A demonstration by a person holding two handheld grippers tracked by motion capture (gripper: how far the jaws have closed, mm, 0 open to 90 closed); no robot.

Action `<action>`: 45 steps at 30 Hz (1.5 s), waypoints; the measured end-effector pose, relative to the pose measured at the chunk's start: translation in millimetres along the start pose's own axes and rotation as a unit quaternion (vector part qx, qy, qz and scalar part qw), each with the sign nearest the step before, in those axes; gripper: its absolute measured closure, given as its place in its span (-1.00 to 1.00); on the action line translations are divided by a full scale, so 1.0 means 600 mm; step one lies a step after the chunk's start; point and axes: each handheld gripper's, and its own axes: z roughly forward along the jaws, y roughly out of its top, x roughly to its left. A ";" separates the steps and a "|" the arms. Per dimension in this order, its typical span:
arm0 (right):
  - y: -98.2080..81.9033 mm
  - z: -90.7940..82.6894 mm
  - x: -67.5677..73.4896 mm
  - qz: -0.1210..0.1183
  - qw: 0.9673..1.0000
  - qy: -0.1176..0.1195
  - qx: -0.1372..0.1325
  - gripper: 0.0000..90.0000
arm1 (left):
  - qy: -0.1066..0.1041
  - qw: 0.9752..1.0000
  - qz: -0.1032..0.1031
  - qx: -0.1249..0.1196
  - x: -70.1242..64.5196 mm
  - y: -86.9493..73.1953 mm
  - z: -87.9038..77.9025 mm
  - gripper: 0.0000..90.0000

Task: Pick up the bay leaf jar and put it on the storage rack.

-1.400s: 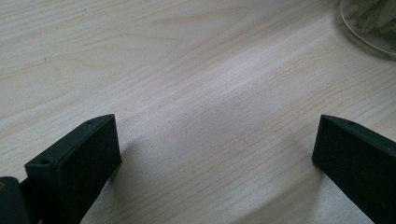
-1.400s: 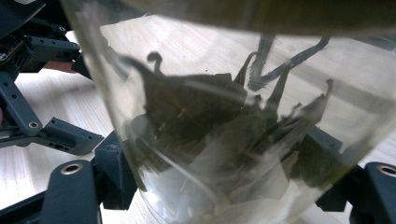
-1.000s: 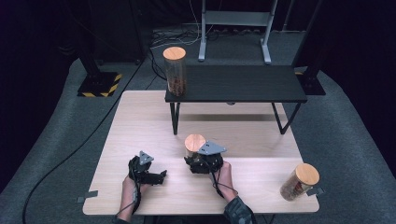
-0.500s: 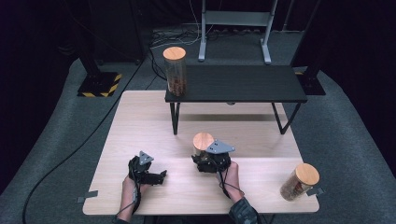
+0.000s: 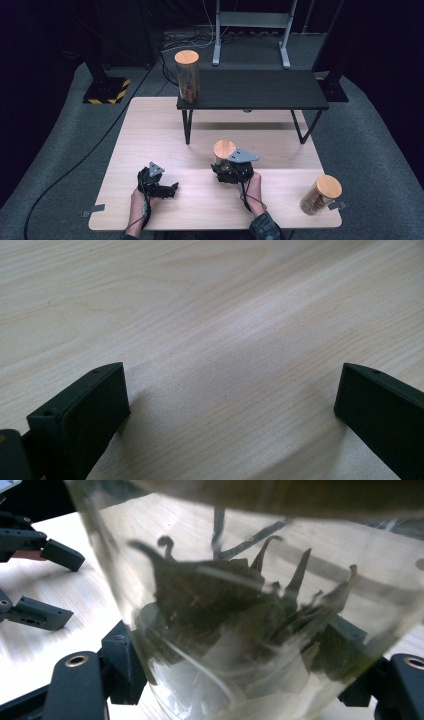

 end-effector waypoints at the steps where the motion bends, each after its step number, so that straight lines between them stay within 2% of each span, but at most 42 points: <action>1: 0.001 -0.002 -0.001 0.001 1.000 -0.002 -0.001 -0.44 | 0.000 1.000 0.000 0.000 0.000 0.000 0.000 -1.00; 12: 0.007 -0.016 -0.012 0.004 1.000 -0.008 0.002 -0.44 | 0.000 1.000 0.000 0.000 0.000 0.000 0.000 -1.00; 45: 0.026 -0.034 -0.031 -0.002 1.000 -0.026 0.011 -0.44 | 0.000 1.000 0.000 0.000 0.000 0.000 0.000 -1.00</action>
